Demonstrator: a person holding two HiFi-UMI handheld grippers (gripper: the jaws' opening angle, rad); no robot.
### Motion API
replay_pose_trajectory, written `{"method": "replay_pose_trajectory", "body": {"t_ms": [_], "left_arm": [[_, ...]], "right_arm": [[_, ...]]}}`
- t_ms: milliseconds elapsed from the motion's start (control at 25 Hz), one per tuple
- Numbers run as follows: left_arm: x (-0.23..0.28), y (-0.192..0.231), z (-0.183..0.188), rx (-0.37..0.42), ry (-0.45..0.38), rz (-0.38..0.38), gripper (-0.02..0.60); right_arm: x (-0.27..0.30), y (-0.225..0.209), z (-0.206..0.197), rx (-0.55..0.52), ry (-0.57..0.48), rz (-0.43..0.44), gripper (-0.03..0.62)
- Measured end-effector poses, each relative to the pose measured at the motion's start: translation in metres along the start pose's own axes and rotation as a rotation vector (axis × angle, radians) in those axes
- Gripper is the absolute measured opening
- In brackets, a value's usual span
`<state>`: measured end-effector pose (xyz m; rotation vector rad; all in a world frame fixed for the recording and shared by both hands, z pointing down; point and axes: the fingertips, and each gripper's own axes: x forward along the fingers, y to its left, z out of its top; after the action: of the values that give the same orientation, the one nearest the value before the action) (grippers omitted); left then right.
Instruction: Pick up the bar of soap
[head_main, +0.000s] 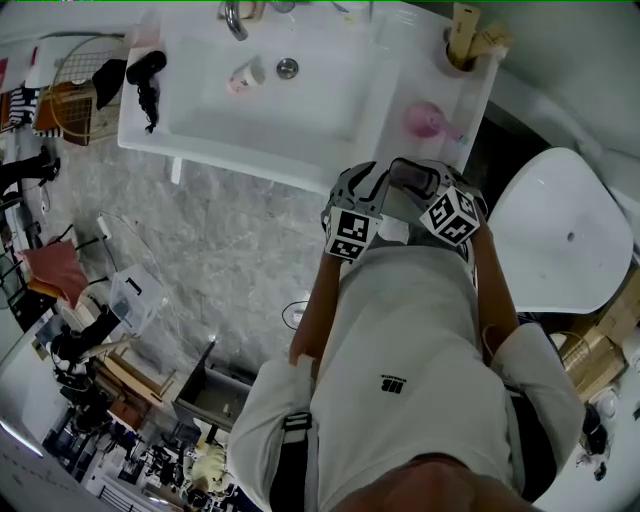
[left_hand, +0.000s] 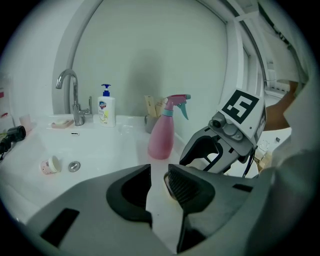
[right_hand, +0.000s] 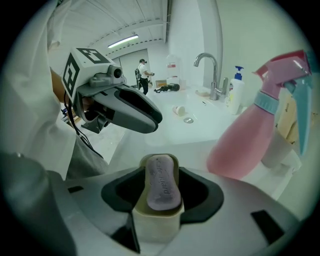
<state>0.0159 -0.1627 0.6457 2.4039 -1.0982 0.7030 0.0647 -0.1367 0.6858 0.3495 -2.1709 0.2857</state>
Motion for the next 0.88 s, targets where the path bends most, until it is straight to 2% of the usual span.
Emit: {"method": "replay_pose_trajectory", "body": {"t_ms": [160,360,560,880], "left_arm": [[-0.001,0.002,-0.005,-0.009,0.005,0.010,0.123],[-0.004,0.005,-0.008,-0.018,0.009,0.019,0.123],[-0.004,0.005,-0.011,-0.022,0.012,0.020,0.123],[-0.004,0.003,-0.014,-0.021,0.015,0.012,0.123]], "right_arm": [[0.008,0.004,-0.004,0.000,0.022,0.034,0.241],[0.015,0.005,-0.009,-0.018,0.042,0.033,0.241],[0.017,0.002,-0.010,-0.001,0.046,0.027,0.203],[0.021,0.004,-0.011,-0.016,0.084,0.010,0.201]]}}
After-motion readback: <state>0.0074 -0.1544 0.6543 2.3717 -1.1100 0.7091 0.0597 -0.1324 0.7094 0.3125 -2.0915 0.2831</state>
